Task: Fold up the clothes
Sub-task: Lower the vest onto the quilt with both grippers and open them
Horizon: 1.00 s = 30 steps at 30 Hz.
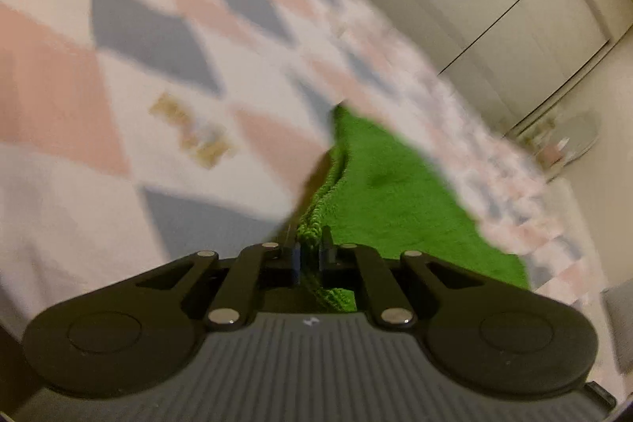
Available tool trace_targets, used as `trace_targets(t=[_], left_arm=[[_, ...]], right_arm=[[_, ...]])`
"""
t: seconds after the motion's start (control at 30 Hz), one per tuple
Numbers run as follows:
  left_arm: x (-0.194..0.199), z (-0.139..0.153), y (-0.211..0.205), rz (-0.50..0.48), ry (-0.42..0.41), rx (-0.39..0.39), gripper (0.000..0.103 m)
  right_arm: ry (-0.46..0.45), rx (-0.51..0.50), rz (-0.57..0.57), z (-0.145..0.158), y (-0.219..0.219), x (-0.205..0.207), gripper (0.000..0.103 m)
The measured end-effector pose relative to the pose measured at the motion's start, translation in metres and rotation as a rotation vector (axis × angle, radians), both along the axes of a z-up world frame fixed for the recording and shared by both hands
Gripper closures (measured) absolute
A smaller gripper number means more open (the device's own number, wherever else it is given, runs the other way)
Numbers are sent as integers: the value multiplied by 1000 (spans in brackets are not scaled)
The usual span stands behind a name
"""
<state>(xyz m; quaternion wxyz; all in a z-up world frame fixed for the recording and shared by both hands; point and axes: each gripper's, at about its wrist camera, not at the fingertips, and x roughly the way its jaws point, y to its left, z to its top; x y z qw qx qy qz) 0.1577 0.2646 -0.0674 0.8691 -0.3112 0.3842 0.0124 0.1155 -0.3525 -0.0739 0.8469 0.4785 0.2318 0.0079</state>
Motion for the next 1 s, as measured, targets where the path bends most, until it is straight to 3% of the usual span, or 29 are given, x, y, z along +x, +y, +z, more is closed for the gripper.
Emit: trace_targets(t=[0.07,0.17,0.2,0.23,0.3,0.33,0.47,0.67,0.8,1.0], left_arm=[[0,-14,-1,-21,56,18,95],[-11,-1,3,-8,37,66,90],[-15,10,4,6,26,119,91],[-19,22,2,15,15,185,92],[-23,47,-6,4,-29,314,92],[-22,55,-12,-26,-55,326,92],[0,67,-54,-194,-94,315,91],[52,27,-110,-358,50,350,90],[83,25,-94,-332,45,323,91],[140,34,-51,-265,59,172,89]], right_arm=[[137,-50,24,-19,0,-7,95],[267,-70,30,-37,-2,-10,84],[259,-96,14,-31,-5,-14,73],[247,-139,-6,-21,-8,-16,69],[201,-235,-29,2,-11,-17,67],[154,-283,-6,15,-7,-12,67],[7,-390,215,46,39,23,68],[5,-430,647,23,163,95,75],[57,-493,799,7,221,122,75],[40,-542,839,10,260,160,75]])
